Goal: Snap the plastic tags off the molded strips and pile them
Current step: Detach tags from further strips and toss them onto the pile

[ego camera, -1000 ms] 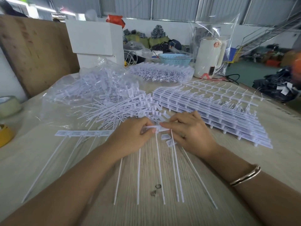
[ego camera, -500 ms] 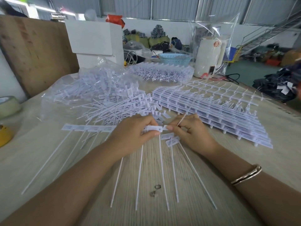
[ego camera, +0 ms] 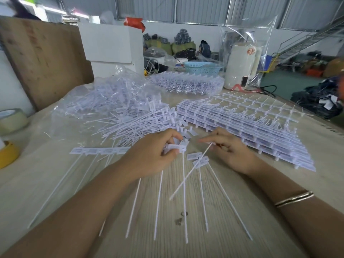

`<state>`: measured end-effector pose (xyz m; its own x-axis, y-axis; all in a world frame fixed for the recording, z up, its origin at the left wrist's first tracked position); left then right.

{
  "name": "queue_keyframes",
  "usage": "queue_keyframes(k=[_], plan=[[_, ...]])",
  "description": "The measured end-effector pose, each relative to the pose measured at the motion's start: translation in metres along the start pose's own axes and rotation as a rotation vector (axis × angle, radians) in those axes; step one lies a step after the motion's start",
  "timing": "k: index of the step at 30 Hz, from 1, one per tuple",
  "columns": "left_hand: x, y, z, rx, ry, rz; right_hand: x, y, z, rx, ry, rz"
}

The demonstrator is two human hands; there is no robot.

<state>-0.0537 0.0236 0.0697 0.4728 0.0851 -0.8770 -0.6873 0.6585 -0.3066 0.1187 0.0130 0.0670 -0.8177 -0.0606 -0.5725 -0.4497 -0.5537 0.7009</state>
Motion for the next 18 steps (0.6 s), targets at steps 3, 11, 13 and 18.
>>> queue_keyframes(k=[3, 11, 13, 18], plan=[[0.002, -0.002, -0.002, 0.001, 0.007, -0.028, 0.015, 0.000, 0.001, 0.001, 0.096, 0.034], [0.006, -0.013, -0.001, -0.004, -0.089, -0.007, 0.006, 0.010, 0.001, -0.082, -0.045, -0.052], [0.012, -0.019, -0.001, 0.011, -0.090, 0.022, 0.003, 0.023, 0.002, -0.176, -0.116, -0.155], [0.017, -0.020, 0.000, 0.008, -0.084, -0.004, 0.025, 0.042, 0.000, -0.390, -0.072, -0.471]])
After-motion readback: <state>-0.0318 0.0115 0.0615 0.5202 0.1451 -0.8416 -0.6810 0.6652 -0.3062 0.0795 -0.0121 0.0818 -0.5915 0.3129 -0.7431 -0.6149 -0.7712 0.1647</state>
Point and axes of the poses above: each hand's wrist, its own z-axis towards the middle knuckle, its own x-axis out of the palm, y = z × x, the point moved 8 cm from there along z, towards the middle knuckle, and after that the axes turned 14 degrees about z, right-handed, at the moved point
